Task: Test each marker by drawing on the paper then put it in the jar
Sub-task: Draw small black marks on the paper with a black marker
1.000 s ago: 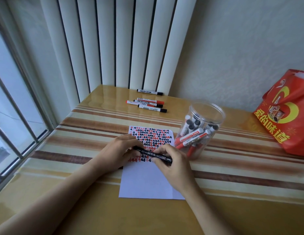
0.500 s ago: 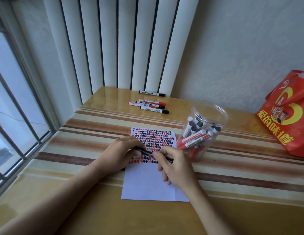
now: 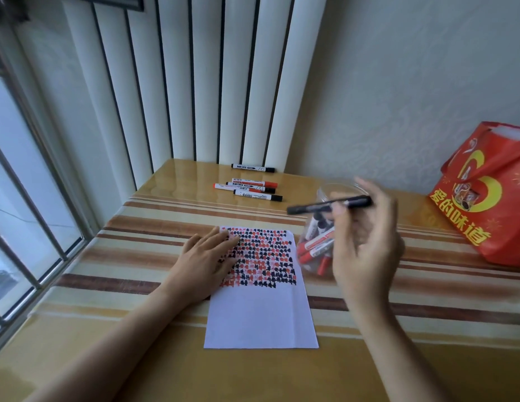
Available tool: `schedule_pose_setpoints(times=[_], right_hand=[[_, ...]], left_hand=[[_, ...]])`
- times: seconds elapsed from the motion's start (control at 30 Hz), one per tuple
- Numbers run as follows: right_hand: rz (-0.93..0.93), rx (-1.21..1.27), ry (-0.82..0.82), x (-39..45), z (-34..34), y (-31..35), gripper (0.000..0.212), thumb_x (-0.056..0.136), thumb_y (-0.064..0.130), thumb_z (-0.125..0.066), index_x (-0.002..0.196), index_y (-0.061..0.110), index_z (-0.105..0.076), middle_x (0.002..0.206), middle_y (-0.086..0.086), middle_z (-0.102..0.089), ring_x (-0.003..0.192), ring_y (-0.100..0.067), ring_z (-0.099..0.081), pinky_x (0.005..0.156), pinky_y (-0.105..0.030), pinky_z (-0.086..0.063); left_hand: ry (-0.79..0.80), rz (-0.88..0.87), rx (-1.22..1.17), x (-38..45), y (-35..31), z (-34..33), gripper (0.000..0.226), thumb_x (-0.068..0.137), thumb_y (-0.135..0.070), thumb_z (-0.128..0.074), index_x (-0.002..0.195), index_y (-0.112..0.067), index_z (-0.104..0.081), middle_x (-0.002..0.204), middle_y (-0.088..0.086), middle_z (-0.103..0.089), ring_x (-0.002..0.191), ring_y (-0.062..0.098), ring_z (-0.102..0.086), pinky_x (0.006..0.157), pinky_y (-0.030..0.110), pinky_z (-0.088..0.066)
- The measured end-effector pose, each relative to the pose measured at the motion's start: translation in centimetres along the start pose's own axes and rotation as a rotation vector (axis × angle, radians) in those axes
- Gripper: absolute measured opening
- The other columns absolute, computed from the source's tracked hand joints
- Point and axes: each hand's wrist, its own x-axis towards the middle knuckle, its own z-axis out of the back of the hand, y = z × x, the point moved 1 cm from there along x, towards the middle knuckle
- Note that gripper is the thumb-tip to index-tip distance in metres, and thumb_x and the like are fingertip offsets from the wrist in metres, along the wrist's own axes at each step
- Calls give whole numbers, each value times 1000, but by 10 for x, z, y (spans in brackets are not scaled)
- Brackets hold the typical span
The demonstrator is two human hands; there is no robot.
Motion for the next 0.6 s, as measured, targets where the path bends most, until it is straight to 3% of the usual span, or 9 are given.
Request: schedule_pose_setpoints(times=[0.07,0.17,0.27,0.4,0.5,0.6], right_hand=[[190,-163,-110,24,12,2,24,106,8,-60,130,6,-61,112,-6,-74,94,-18,-74,80,-26,-58],[221,-318,-88,48,18,1,21,106,3,-58,125,-1,-64,108,-12,-72,97,-25,-69,84,-29,-55],[108,-497,124,55,14,-6,17,102,4,-60,118,2,-65,100,-14,-73,90,-33,-68,77,-43,-55],[-43,-700,464,52,9,-23,21,109,18,-44,105,9,-63,83,-10,-72,76,-38,-66,80,-41,-41],[-65,-778,517,52,8,-26,34,110,24,-38,84,13,-57,69,-3,-59,76,-38,-63,80,-39,-33],[-96,-784,538,53,4,-26,37,111,29,-38,88,13,-63,79,-3,-66,83,-33,-65,84,-39,-36]], left_hand=[[21,-1,34,0,1,-3,49,103,-53,-30,150,-42,-39,161,-10,-31,153,8,-13,123,40,-10],[31,5,32,-1,1,0,60,96,-59,-20,149,-41,-41,160,-9,-33,152,9,-16,123,41,-12],[23,3,33,-1,0,1,66,92,-61,-15,148,-39,-43,160,-8,-35,152,10,-18,122,42,-13],[27,9,47,-1,1,0,65,93,-61,-15,148,-40,-44,159,-9,-36,152,11,-20,122,40,-13],[34,10,56,0,3,-2,56,98,-57,-23,149,-41,-42,159,-9,-35,152,10,-18,122,38,-12],[39,13,58,1,4,-3,54,99,-55,-26,149,-41,-41,160,-10,-34,152,10,-17,123,38,-11]])
